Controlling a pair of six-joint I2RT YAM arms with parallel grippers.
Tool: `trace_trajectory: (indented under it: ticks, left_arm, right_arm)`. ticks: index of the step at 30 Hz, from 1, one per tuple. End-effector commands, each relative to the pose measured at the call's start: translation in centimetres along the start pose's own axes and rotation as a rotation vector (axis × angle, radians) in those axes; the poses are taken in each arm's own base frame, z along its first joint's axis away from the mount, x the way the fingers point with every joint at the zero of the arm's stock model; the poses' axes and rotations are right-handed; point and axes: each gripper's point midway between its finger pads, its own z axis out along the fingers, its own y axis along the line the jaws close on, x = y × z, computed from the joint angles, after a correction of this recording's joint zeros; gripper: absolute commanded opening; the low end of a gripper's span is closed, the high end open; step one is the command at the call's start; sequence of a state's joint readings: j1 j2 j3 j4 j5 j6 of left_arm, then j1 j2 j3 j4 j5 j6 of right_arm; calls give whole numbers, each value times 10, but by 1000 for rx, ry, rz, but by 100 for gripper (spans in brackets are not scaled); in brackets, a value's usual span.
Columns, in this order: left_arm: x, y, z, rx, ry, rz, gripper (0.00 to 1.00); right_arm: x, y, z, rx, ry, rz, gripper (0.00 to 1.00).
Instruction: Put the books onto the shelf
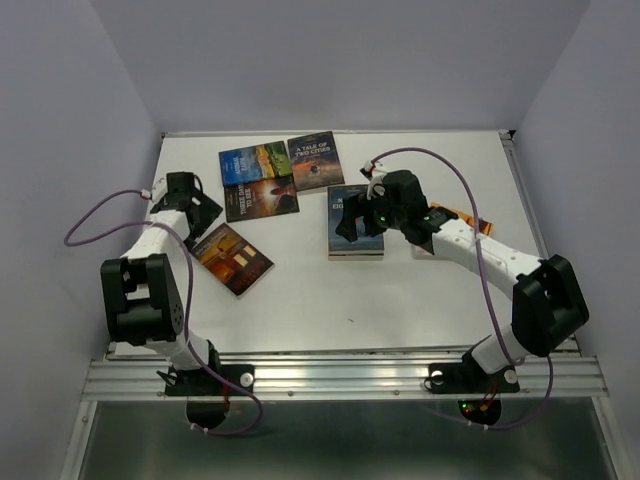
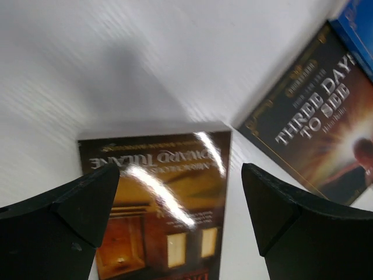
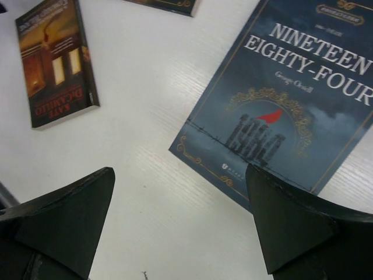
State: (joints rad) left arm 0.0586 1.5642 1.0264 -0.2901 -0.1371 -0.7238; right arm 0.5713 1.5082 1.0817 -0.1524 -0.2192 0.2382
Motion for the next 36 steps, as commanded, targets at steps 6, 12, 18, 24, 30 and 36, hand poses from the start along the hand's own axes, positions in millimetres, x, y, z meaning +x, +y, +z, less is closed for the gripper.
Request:
trace_trajectory:
  ticks: [6, 12, 18, 24, 30, 36]
  left_arm:
    - [-67, -24, -8, 132, -146, -41, 99]
    - [-92, -60, 30, 175, -140, 69, 99]
    - [-65, -92, 61, 244, -17, 210, 99]
    - [-29, -93, 68, 198, 17, 290, 96]
    - [9, -93, 88, 165, 75, 379, 83]
    - [31, -83, 97, 76, 96, 474, 62]
  right_arm:
    - [-7, 1, 12, 7, -8, -35, 100]
    - [-5, -14, 21, 83, -7, -19, 100]
    - [-22, -26, 35, 158, -44, 11, 100]
    - [-62, -17, 56, 126, -121, 8, 100]
    - [-88, -14, 66, 120, -183, 7, 100]
    - [-100, 8, 99, -26, -191, 27, 100]
